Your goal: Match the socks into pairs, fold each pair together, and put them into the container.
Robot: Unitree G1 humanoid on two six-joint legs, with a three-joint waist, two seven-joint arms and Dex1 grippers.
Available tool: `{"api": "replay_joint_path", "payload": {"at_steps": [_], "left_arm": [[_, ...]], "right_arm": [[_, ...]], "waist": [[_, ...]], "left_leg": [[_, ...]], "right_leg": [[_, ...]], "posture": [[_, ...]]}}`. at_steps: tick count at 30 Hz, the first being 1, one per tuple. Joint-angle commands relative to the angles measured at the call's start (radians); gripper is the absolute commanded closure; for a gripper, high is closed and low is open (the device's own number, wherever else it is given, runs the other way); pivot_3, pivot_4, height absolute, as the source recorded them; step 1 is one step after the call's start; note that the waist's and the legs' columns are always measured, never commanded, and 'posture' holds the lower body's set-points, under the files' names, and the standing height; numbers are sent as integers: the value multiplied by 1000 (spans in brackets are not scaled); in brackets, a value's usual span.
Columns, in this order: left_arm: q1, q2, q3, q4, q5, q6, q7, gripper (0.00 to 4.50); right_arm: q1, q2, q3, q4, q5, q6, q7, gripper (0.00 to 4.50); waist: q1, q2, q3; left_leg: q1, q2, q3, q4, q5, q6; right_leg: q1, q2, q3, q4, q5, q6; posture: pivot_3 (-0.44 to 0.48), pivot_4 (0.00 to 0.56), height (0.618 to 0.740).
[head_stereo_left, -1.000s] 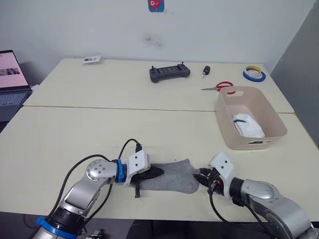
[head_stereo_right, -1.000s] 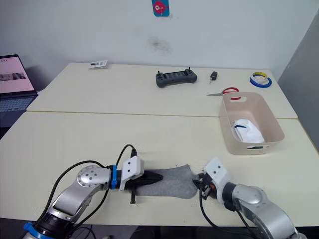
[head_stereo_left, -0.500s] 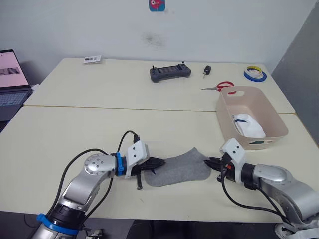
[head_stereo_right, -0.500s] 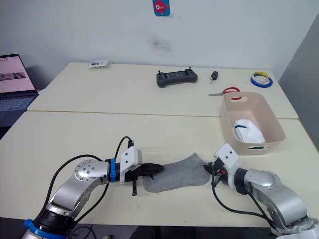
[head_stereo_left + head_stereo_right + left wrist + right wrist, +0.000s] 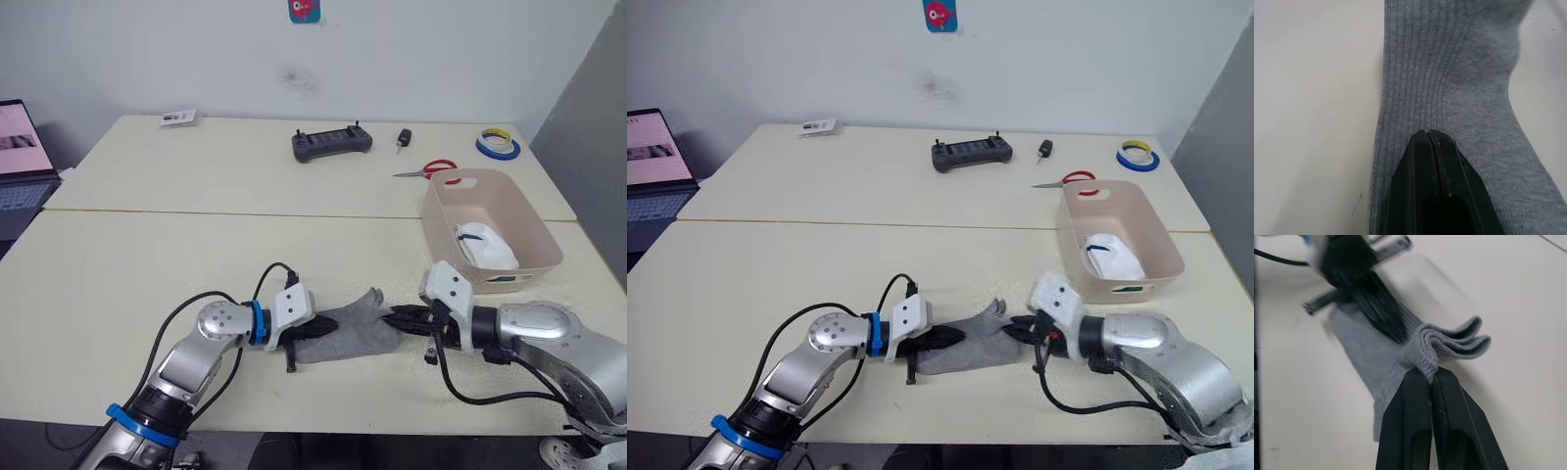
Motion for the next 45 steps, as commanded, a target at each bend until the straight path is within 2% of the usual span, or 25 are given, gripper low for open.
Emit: {"api": "replay_joint_path", "payload": {"at_steps": [1,4,9,16,20,26,30,36,45], "left_arm": [[16,56,33,-84,-18,23,-34,4500],[19,77,32,-93,-16,45,-32,4500],[34,54,-7,-9,40,19,-3,4500],[69,48,2,-18,38,13,14,4500],[76,43,53,-59,-15,18,18,4500],[89,141,144,-169,-125,104,-54,4500],[114,205,160,-166,-126,117,-86,4500],[140,190,145,-130,-95,88,-71,4500],[151,185,148,-124,-81,75,-59,4500]], "right_arm": [[-29,-21,31,1,5,1,27,4469],[-46,-28,44,23,5,2,40,4469],[-85,-6,55,46,38,41,44,4469],[-195,145,123,118,81,146,-13,4469],[-254,219,192,190,46,164,-50,4469],[-279,222,217,207,39,163,-34,4469],[-284,244,210,199,71,188,-23,4469],[-313,298,248,223,77,215,-33,4469],[-347,394,358,351,-15,149,-50,4469]], "waist": [[0,0,0],[0,0,0],[0,0,0],[0,1,-1],[-1,1,-1],[-2,1,0],[-2,1,0],[-2,1,0],[-3,1,0]], "left_leg": [[0,0,0,0,0,0],[0,0,0,0,0,0],[0,-1,0,0,0,0],[1,0,0,0,0,0],[0,0,0,0,0,0],[-1,1,0,0,0,0],[-1,0,0,-1,0,0],[-1,1,0,-1,0,0],[-1,1,1,-1,0,0]], "right_leg": [[0,0,0,0,0,0],[-1,-1,0,0,0,0],[-1,-1,0,0,0,0],[0,-2,0,0,0,0],[0,-2,0,0,0,0],[-3,-2,0,1,0,0],[-3,-2,0,1,0,0],[-4,-2,0,1,0,0],[-4,-3,0,1,0,0]], "posture": [[0,150,737],[0,150,737],[0,150,737],[0,150,737],[0,150,737],[0,150,737],[0,150,737],[0,150,737],[0,150,737]]}}
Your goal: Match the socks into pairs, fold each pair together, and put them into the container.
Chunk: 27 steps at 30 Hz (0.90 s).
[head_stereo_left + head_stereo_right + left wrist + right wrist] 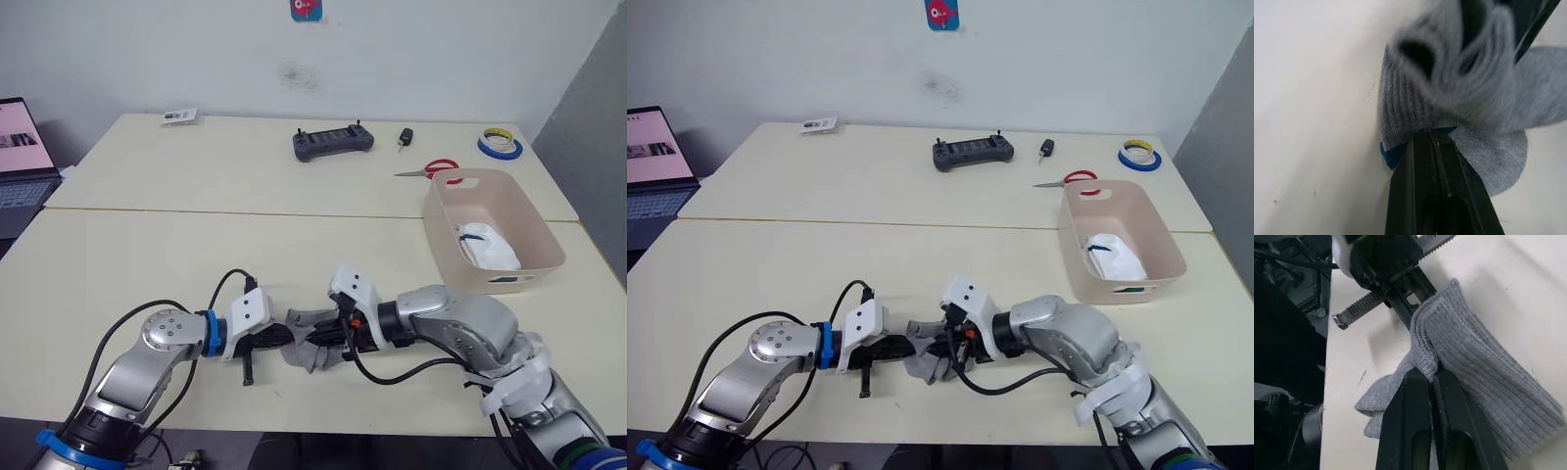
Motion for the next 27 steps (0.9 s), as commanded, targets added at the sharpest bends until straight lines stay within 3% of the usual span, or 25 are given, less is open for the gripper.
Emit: {"api": "replay_joint_path", "payload": {"at_steps": [1,3,6,11,15,19,22,27], "left_arm": [[11,2,5,-7,5,-7,4,4500],[19,12,22,-18,-4,-1,3,4500],[30,32,65,-31,-21,13,9,4500],[51,53,162,-44,-68,64,35,4500],[59,70,251,-43,-96,84,54,4500],[4,66,300,-59,-143,114,60,4500],[-69,61,267,-148,-211,184,43,4500],[-112,62,106,-223,-177,212,3,4500]], "right_arm": [[-22,23,20,10,-22,-38,5,4469],[-22,29,23,25,-33,-42,3,4469],[-16,33,6,15,-26,-35,8,3660],[-14,26,-43,-46,19,2,12,1953],[3,-54,-94,-140,66,3,64,530],[20,-129,-115,-166,44,-75,94,530],[35,-161,-98,-133,-34,-171,84,1139],[33,-120,16,-35,-172,-289,55,2982]], "waist": [[0,0,0],[0,0,0],[0,0,0],[0,0,0],[0,0,1],[2,0,1],[3,-2,2],[-5,-2,2]], "left_leg": [[0,0,0,0,0,0],[0,0,0,0,0,0],[0,0,0,0,0,0],[0,1,-1,-1,0,0],[0,0,0,-1,0,0],[-1,0,-1,-1,0,0],[-1,0,-1,0,0,0],[-1,0,2,-1,0,0]], "right_leg": [[0,0,0,0,0,0],[0,0,0,0,0,0],[0,0,0,0,0,0],[-1,0,0,0,0,0],[-1,-1,0,0,0,0],[-1,-1,-1,0,0,0],[-1,-1,-1,-1,0,0],[-1,-1,0,-1,0,0]], "posture": [[0,150,737],[0,150,737],[0,150,737],[0,150,737],[0,150,737],[0,150,737],[0,150,737],[0,150,737]]}}
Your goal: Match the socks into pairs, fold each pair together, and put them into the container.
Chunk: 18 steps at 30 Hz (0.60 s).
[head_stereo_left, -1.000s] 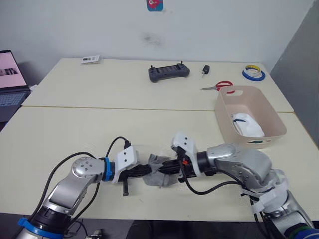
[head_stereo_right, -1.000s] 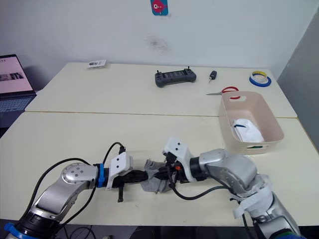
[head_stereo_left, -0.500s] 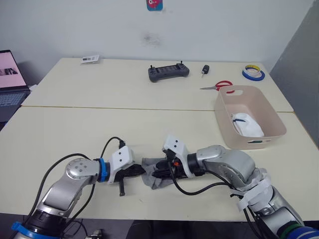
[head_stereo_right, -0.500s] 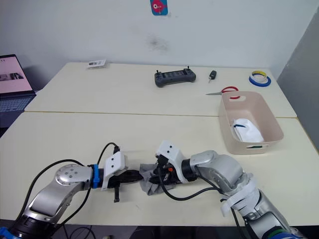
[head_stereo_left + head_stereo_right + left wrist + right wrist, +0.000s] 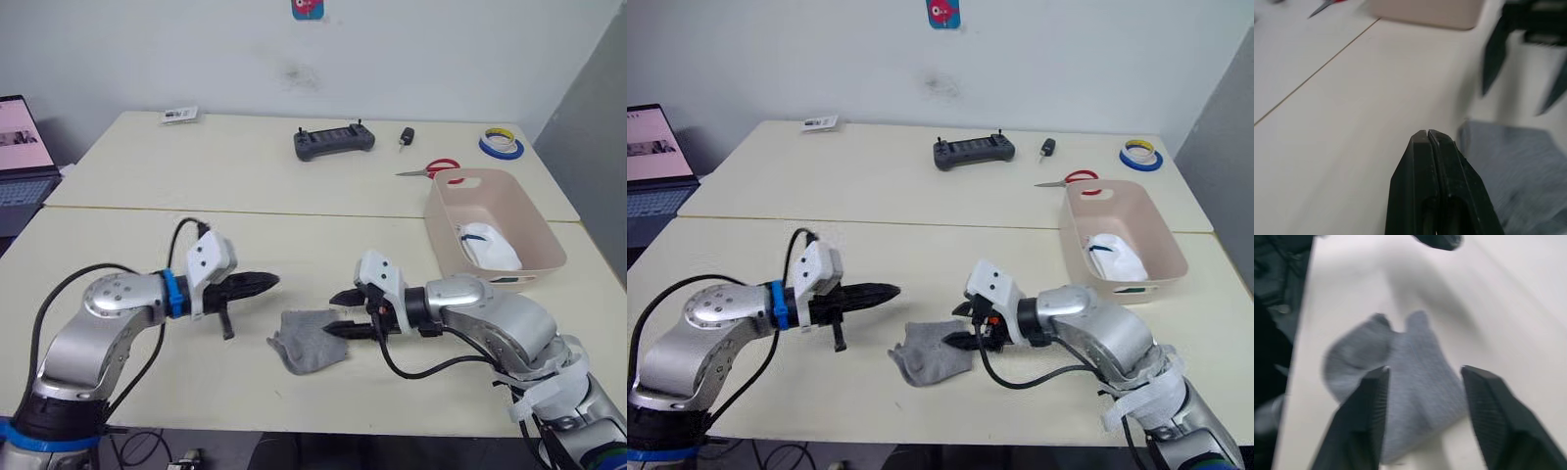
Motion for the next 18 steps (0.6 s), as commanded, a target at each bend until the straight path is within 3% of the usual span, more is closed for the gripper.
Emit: {"api": "replay_joint_path", "payload": {"at_steps": [1,4,10,18], "left_arm": [[-1,8,-119,-23,57,-18,-31,4500],[-12,11,-199,42,150,-91,-37,4500],[-6,-2,-244,195,262,-195,-20,4500],[50,5,-195,208,251,-257,-24,4500]], "right_arm": [[-5,40,78,48,-98,-96,-22,3353],[-4,68,112,84,-144,-125,-25,4438],[8,54,166,124,-234,-167,-13,4478],[44,-14,143,130,-305,-277,26,4478]], "waist": [[-8,0,0],[-9,0,0],[-2,0,0],[1,0,0]], "left_leg": [[1,1,1,0,0,0],[1,1,0,-1,0,0],[0,0,0,0,0,0],[1,1,0,0,0,0]], "right_leg": [[0,1,1,0,0,0],[-1,3,1,1,0,0],[-1,2,0,0,0,0],[0,1,0,1,0,0]], "posture": [[0,150,737],[0,150,737],[0,150,737],[0,150,737]]}}
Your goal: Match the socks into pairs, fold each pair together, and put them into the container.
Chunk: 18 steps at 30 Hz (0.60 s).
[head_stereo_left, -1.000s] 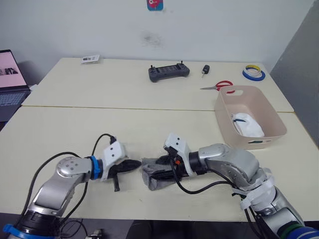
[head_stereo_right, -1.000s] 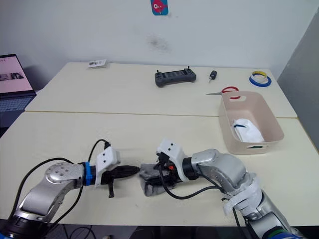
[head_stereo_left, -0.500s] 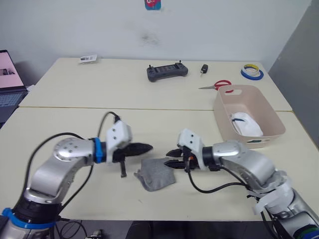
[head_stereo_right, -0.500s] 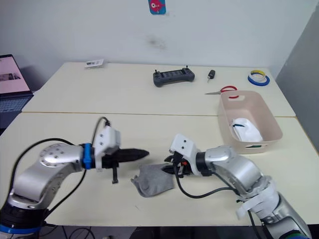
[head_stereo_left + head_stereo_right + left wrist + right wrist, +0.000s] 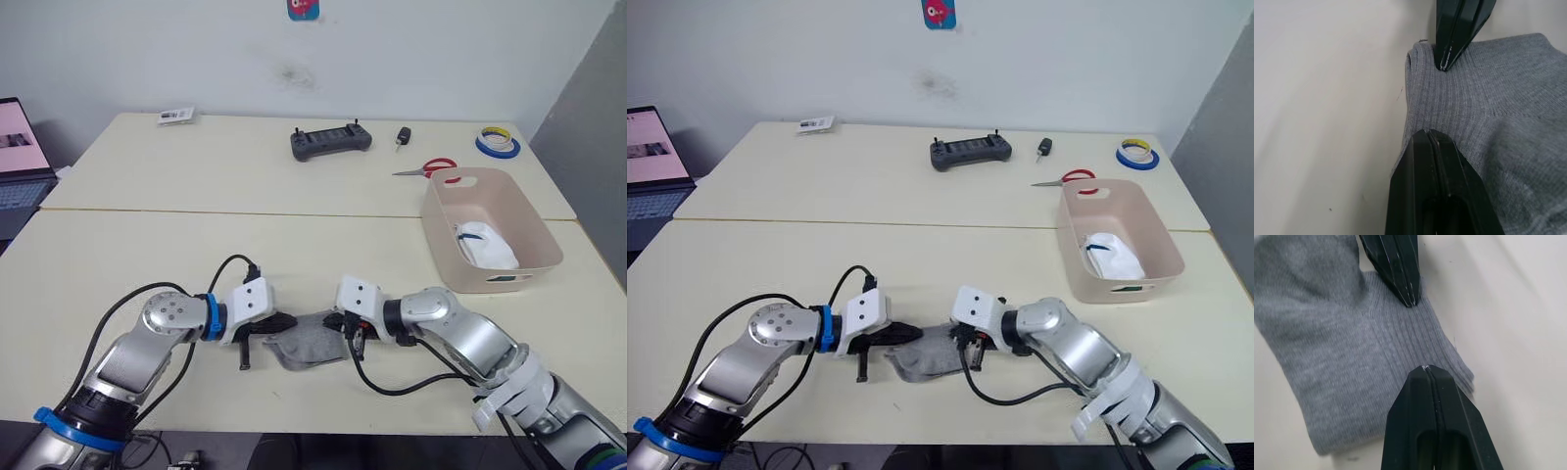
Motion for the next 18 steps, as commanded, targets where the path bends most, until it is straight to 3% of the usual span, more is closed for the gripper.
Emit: {"api": "replay_joint_path", "payload": {"at_steps": [1,5,8,13,18], "left_arm": [[15,6,58,-34,-35,8,2,4500],[11,29,134,-144,-143,65,-31,4500],[26,67,155,-246,-231,159,-71,4500],[96,135,112,-273,-188,135,-123,4500],[114,123,68,-178,-82,40,-102,4500]], "right_arm": [[26,-27,-63,-40,6,-46,33,4478],[52,-31,-150,-148,111,-53,104,4478],[54,-32,-140,-184,128,-37,134,4478],[45,-6,-53,-147,71,-62,152,4478],[35,1,21,-92,2,-81,167,4478]], "waist": [[0,0,0],[0,0,1],[-1,0,1],[-2,0,1],[1,0,1]], "left_leg": [[0,0,0,0,0,0],[-2,0,-1,1,0,0],[-1,0,-2,0,0,0],[0,0,-1,0,0,0],[0,0,0,0,0,0]], "right_leg": [[0,0,0,0,0,0],[0,0,0,0,0,0],[0,0,0,0,0,0],[0,0,0,0,0,0],[0,0,0,0,0,0]], "posture": [[0,150,737],[0,150,737],[0,150,737],[0,150,737],[0,150,737]]}}
